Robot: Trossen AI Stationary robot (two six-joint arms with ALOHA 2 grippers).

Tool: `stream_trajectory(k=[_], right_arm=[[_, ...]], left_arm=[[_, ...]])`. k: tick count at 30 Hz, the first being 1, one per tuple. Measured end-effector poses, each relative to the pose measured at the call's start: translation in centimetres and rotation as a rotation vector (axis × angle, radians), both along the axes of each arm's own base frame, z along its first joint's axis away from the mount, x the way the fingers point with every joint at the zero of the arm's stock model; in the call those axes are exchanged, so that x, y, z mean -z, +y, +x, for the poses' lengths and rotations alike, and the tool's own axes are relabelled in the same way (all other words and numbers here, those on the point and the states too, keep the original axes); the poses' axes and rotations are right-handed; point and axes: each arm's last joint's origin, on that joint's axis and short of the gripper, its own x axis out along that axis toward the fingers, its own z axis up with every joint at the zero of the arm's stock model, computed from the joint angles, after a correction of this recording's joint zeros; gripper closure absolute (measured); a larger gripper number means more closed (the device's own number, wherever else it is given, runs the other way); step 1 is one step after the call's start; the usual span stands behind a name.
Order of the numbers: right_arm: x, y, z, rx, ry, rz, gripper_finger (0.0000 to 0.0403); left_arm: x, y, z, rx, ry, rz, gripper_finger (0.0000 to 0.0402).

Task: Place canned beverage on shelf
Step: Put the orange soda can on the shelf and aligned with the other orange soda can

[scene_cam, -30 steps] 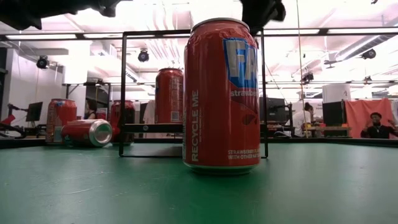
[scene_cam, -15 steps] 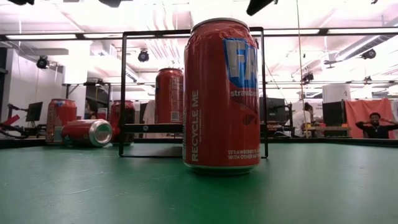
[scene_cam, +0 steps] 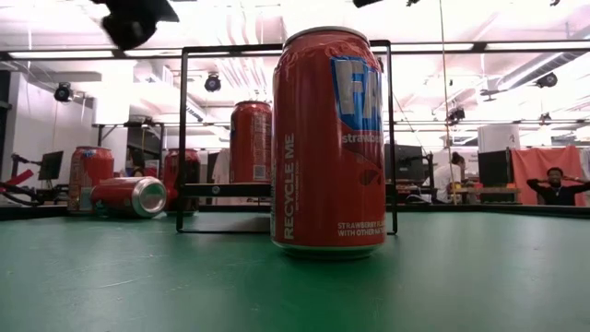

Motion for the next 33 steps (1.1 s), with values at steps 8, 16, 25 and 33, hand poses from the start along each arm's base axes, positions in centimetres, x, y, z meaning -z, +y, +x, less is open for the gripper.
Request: stream_trajectory(k=[8, 16, 25, 33], right_arm=[[0.4, -0.3, -1.0, -0.007, -0.007, -0.001, 0.0394], [0.6, -0.2, -0.8, -0.035, 0.014, -0.042, 0.0394], [0.6, -0.3, -0.8, -0.074, 0.034, -0.102, 0.0394], [0.8, -0.4, -0.8, -0.081, 0.05, -0.121, 0.0394]], left_arm=[[0.5, -0.1, -0.4, -0.093, 0.412, 0.037, 0.0402], [2.6, 2.1, 0.5, -0.08, 0.717, 0.209, 0.0401], [4.4, 8.0, 2.0, 0.098, 0.916, 0.239, 0.0401], [6.7, 11.7, 1.9, 0.14, 0.979, 0.314, 0.0401]])
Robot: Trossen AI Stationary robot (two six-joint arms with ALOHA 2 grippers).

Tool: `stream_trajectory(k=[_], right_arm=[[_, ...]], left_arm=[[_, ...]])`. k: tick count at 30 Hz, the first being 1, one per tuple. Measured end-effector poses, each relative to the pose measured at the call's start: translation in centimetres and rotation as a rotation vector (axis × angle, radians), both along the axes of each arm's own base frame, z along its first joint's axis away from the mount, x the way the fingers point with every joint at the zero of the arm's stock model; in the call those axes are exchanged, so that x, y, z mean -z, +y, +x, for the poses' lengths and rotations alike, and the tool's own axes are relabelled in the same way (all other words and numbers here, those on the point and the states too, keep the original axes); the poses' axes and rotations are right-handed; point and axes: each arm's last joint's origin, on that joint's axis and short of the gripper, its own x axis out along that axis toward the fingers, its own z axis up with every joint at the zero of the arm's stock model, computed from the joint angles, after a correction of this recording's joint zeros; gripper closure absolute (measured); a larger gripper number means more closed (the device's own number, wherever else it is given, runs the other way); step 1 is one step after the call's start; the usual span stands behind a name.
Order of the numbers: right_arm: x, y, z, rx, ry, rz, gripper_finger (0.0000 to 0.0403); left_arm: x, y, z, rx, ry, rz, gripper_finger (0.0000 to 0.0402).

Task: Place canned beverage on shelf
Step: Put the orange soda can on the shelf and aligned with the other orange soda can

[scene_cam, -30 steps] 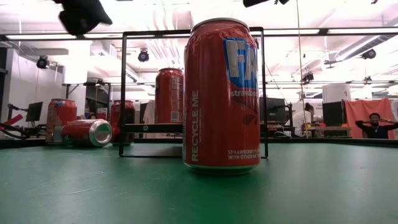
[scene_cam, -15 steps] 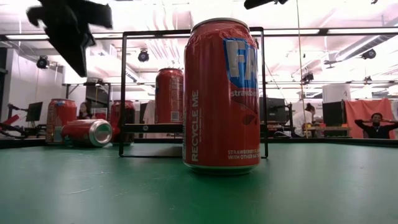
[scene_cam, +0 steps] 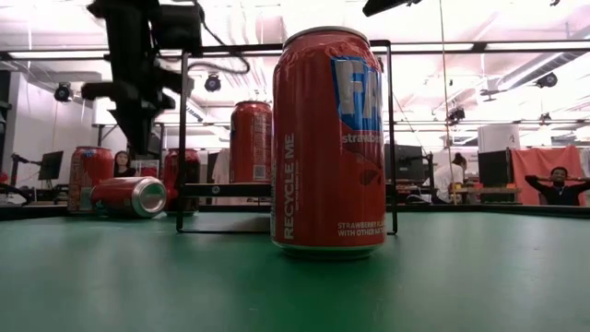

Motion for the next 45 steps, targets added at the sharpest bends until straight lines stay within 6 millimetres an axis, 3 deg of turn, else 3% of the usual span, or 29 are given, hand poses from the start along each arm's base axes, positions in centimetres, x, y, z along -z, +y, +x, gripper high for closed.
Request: stream_trajectory(k=[7, 11, 16, 23, 28, 33, 45], right_arm=[[0.2, -0.4, 0.0, 0.017, 0.007, 0.002, 0.0394], [0.3, -0.6, 0.0, 0.026, 0.007, 0.006, 0.0394], [0.3, -0.6, 0.1, 0.03, 0.001, 0.013, 0.0394], [0.3, -0.6, 0.1, 0.033, -0.002, 0.018, 0.0394], [0.4, -0.6, 0.0, 0.032, 0.002, 0.014, 0.0394], [0.4, -0.7, 0.1, 0.035, 0.003, 0.012, 0.0394], [0.6, -1.0, 0.1, 0.045, 0.008, 0.01, 0.0394]], left_arm=[[0.8, 2.3, -0.2, -0.023, -0.033, 0.024, 0.04], [0.8, 2.7, -0.3, 0.015, -0.02, 0.03, 0.0374], [0.7, 2.8, -0.3, 0.019, -0.022, 0.033, 0.0299], [1.7, 2.7, -0.6, 0.012, -0.014, 0.029, 0.0154], [2.9, 2.5, -1.2, 0.014, 0.027, 0.013, 0.009], [3.4, 2.5, -1.1, 0.045, 0.017, 0.024, 0.0069], [7.1, 2.4, -1.5, 0.062, 0.05, 0.037, 0.0068]])
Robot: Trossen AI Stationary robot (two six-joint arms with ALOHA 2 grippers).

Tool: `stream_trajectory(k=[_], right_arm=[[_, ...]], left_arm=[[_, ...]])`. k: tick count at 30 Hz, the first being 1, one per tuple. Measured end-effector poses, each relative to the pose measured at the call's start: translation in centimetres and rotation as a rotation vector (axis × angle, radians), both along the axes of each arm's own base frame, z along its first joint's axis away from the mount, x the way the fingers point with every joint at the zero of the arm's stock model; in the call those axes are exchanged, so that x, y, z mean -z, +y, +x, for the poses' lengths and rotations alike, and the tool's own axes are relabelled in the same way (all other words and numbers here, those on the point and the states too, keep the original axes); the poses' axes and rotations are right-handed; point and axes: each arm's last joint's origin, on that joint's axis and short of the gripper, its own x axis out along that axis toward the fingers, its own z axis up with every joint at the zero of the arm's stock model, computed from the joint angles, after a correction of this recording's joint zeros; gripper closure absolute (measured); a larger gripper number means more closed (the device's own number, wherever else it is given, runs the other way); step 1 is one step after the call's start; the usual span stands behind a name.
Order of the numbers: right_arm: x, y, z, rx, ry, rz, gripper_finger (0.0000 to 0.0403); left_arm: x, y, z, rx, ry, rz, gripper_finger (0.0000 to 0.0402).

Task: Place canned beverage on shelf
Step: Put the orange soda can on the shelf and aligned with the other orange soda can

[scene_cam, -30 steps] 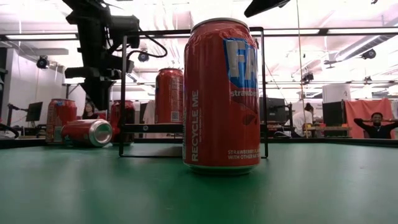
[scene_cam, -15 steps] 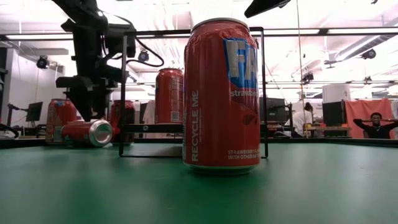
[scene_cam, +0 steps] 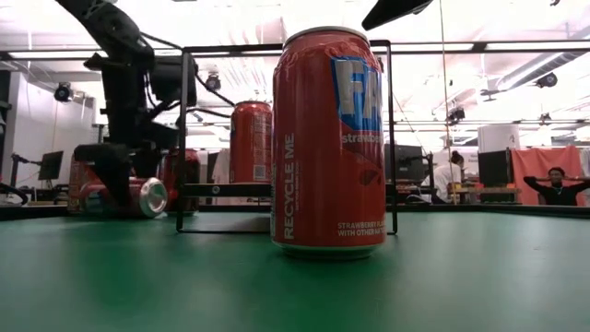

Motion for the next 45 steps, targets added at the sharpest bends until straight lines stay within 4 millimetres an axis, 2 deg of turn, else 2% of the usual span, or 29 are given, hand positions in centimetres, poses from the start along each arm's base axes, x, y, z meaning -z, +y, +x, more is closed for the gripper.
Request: stream_trajectory(k=[7, 12, 17, 21, 24, 30, 36, 41, 45], right_arm=[[0.0, -0.2, 0.1, 0.007, -0.001, 0.0, 0.0394], [0.0, -0.2, 0.1, 0.008, -0.001, 0.001, 0.0394], [0.0, -0.2, 0.1, 0.005, 0.0, 0.009, 0.0394], [0.0, -0.1, 0.1, -0.009, 0.003, 0.022, 0.0394], [0.0, -0.1, 0.1, -0.007, 0.002, 0.025, 0.0394], [0.0, -0.1, 0.1, -0.008, -0.001, 0.026, 0.0394], [-0.2, 0.0, 0.3, -0.019, -0.027, 0.024, 0.0394], [-0.6, 0.1, 0.5, -0.03, -0.066, 0.025, 0.0394], [-0.8, 0.1, 0.7, -0.03, -0.096, 0.035, 0.0394]], left_arm=[[0.9, 0.3, 0.6, -0.019, 0.047, 0.01, 0.0104], [0.5, 0.5, 1.1, -0.041, 0.061, 0.013, 0.0121], [-1.2, 0.2, 0.8, -0.071, -0.016, -0.001, 0.0121], [-3.9, -0.5, 0.6, -0.092, -0.164, 0.052, 0.0121], [-5.8, -1.4, -0.4, -0.109, -0.258, 0.08, 0.0121], [-11.2, -3.1, -2.0, -0.179, -0.595, 0.116, 0.0121], [-16.7, -5.7, -2.6, -0.116, -1.187, 0.072, 0.0121], [-19.4, -8.0, -2.8, 0.006, -1.541, -0.014, 0.0121], [-20.0, -10.1, -2.3, 0.118, -1.722, -0.093, 0.0121]])
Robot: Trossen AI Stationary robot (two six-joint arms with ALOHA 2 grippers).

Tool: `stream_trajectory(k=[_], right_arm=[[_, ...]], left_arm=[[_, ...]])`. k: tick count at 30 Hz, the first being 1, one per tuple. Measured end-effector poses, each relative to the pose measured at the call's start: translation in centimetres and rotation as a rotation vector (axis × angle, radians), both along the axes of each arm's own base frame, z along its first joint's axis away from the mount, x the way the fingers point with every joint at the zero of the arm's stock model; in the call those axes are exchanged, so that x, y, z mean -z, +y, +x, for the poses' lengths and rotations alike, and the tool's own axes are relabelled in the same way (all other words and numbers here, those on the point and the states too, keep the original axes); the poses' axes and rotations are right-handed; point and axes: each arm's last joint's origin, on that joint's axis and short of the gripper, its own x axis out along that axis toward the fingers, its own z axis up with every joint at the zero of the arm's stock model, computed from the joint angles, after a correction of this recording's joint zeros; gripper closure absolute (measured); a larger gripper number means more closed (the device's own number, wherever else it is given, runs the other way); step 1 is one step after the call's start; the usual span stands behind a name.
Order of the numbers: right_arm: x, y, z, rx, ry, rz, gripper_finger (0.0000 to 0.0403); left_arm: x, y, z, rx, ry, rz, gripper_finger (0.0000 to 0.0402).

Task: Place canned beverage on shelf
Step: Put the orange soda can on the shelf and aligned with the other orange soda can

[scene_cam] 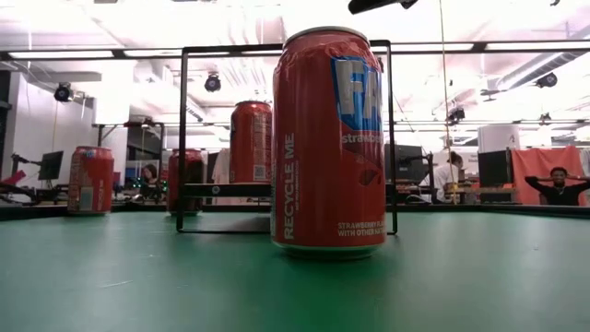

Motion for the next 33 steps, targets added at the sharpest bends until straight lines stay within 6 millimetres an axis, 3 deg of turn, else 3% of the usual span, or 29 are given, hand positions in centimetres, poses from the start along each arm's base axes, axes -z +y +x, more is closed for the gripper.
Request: stream_trajectory(k=[7, 14, 19, 26, 33], right_arm=[[0.6, 0.1, 0.3, -0.001, -0.054, 0.016, 0.0394], [2.5, 0.2, 0.5, -0.006, -0.11, 0.025, 0.0394], [3.2, 0.4, 0.8, -0.039, -0.253, 0.007, 0.0394], [3.2, 1.4, 0.5, -0.139, -0.51, -0.008, 0.0394], [2.7, 1.8, 0.2, -0.282, -0.633, 0.01, 0.0393]], left_arm=[[1.8, -3.8, 2.1, 0.101, -0.198, 0.058, 0.0121], [4.7, -5.8, 4.4, 0.104, -0.326, 0.027, 0.0121], [6.4, -7.0, 5.6, 0.117, -0.374, 0.048, 0.0121], [7.2, -8.4, 6.5, 0.128, -0.4, 0.074, 0.0121], [6.3, -8.9, 7.0, 0.15, -0.47, 0.063, 0.0121]])
